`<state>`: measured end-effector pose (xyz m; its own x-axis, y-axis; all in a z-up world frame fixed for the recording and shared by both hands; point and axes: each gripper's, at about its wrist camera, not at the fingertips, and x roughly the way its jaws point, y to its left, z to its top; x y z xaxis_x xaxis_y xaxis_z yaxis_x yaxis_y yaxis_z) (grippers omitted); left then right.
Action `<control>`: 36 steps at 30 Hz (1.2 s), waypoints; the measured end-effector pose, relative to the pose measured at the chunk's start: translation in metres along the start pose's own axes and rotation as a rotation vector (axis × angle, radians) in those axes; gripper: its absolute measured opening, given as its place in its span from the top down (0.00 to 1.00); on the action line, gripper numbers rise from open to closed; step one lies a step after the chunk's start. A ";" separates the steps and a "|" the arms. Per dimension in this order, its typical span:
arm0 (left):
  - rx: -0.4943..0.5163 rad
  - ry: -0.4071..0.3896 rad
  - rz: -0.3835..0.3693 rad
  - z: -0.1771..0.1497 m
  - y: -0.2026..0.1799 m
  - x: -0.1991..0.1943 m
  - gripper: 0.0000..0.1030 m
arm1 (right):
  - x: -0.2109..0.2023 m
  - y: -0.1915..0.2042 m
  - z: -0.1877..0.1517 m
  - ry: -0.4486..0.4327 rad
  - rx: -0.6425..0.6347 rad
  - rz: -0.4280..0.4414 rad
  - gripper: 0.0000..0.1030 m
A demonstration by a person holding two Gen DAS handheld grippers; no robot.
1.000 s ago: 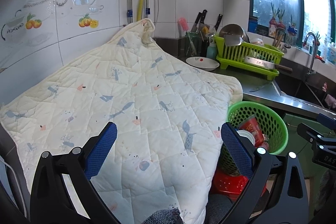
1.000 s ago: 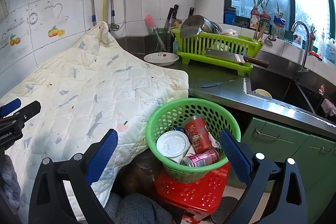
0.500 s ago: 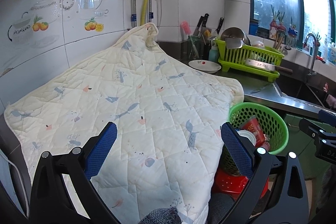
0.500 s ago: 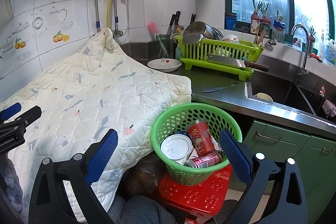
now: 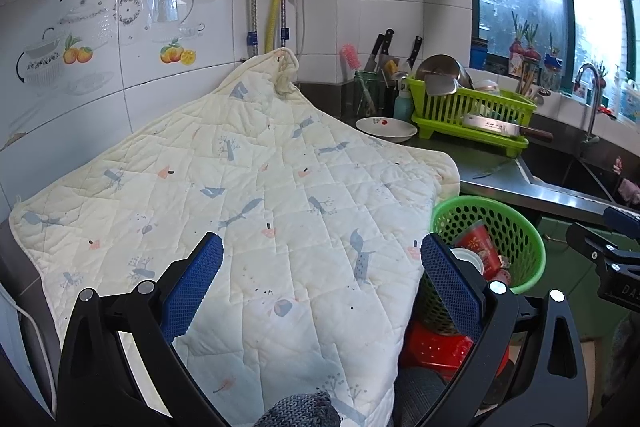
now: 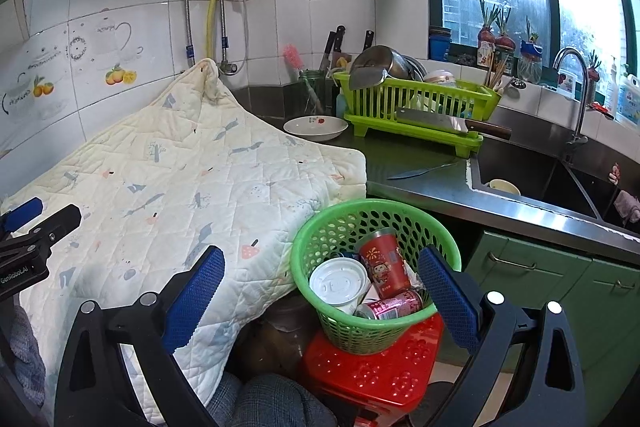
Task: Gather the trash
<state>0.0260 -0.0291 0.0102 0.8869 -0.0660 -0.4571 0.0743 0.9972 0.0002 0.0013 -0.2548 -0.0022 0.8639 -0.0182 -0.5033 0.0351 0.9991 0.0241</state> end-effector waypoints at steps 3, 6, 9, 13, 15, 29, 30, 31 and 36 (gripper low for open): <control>0.000 0.001 -0.001 0.000 0.000 0.000 0.05 | -0.001 0.001 0.000 0.000 -0.001 0.000 0.09; 0.002 0.001 -0.002 0.000 -0.001 0.000 0.05 | -0.001 0.002 0.001 -0.001 0.000 0.001 0.09; 0.005 0.001 -0.003 0.000 -0.002 0.001 0.05 | -0.002 0.002 0.001 -0.001 0.002 0.003 0.09; 0.006 0.001 -0.006 0.000 -0.003 0.001 0.05 | -0.001 0.002 0.002 -0.002 0.001 0.001 0.09; 0.008 0.003 -0.004 -0.001 -0.004 0.001 0.05 | -0.001 0.003 0.002 0.000 0.003 0.004 0.09; 0.005 0.011 -0.008 -0.004 -0.002 0.003 0.05 | 0.002 0.005 0.003 0.007 0.003 0.008 0.09; 0.002 0.012 -0.007 -0.004 -0.002 0.003 0.05 | 0.001 0.004 0.002 0.006 0.004 0.006 0.09; 0.001 0.013 -0.008 -0.004 -0.002 0.003 0.05 | 0.001 0.005 0.002 0.006 0.004 0.007 0.09; 0.000 0.015 -0.009 -0.004 -0.001 0.003 0.05 | 0.002 0.005 0.002 0.006 0.006 0.007 0.09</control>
<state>0.0270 -0.0305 0.0051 0.8790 -0.0749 -0.4708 0.0825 0.9966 -0.0045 0.0042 -0.2499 -0.0012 0.8609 -0.0110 -0.5087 0.0320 0.9990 0.0325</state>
